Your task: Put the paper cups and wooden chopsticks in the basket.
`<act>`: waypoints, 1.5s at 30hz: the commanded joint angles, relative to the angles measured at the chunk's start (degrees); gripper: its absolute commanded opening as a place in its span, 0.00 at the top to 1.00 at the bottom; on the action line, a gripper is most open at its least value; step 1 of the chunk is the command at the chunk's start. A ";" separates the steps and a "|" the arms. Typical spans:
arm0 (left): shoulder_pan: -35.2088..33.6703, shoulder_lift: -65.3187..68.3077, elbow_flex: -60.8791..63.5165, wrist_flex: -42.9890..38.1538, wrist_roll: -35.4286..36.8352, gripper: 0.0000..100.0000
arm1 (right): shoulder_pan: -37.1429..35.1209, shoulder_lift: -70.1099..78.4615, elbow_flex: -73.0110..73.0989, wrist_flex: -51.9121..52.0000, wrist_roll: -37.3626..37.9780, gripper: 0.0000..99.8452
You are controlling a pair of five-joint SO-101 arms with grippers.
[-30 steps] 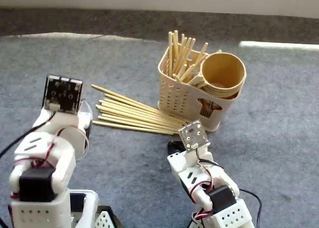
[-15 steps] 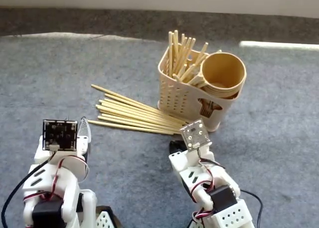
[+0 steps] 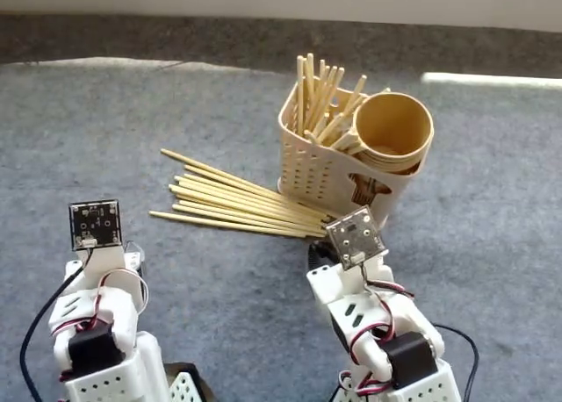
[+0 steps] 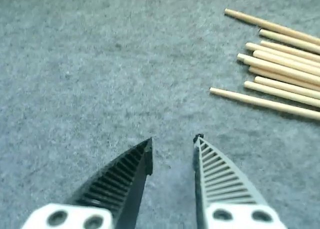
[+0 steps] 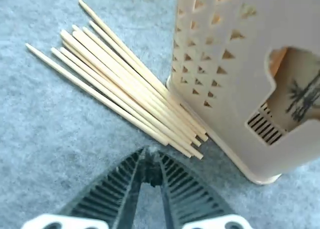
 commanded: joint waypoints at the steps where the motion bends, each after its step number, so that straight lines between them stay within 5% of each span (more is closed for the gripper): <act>1: -2.86 -0.57 2.07 -1.49 -0.44 0.86 | -1.01 -0.57 -7.52 0.31 1.05 0.99; 8: -4.00 -0.48 10.59 -13.36 -0.44 0.86 | -11.56 10.59 -17.89 -1.63 0.79 0.99; 16: -4.09 -0.31 10.68 -13.89 -0.44 0.86 | -16.48 38.29 -26.95 -14.02 3.25 0.99; 27: -4.18 -0.31 10.68 -13.89 -0.44 0.86 | -16.84 62.20 -30.99 -31.52 8.97 0.99; 37: -4.35 -0.31 10.68 -13.89 -0.44 0.86 | -17.19 81.63 -38.90 -31.69 14.77 0.84; 45: -4.35 -0.22 10.68 -13.89 -0.44 0.86 | -18.95 94.81 -45.41 -31.52 15.12 0.84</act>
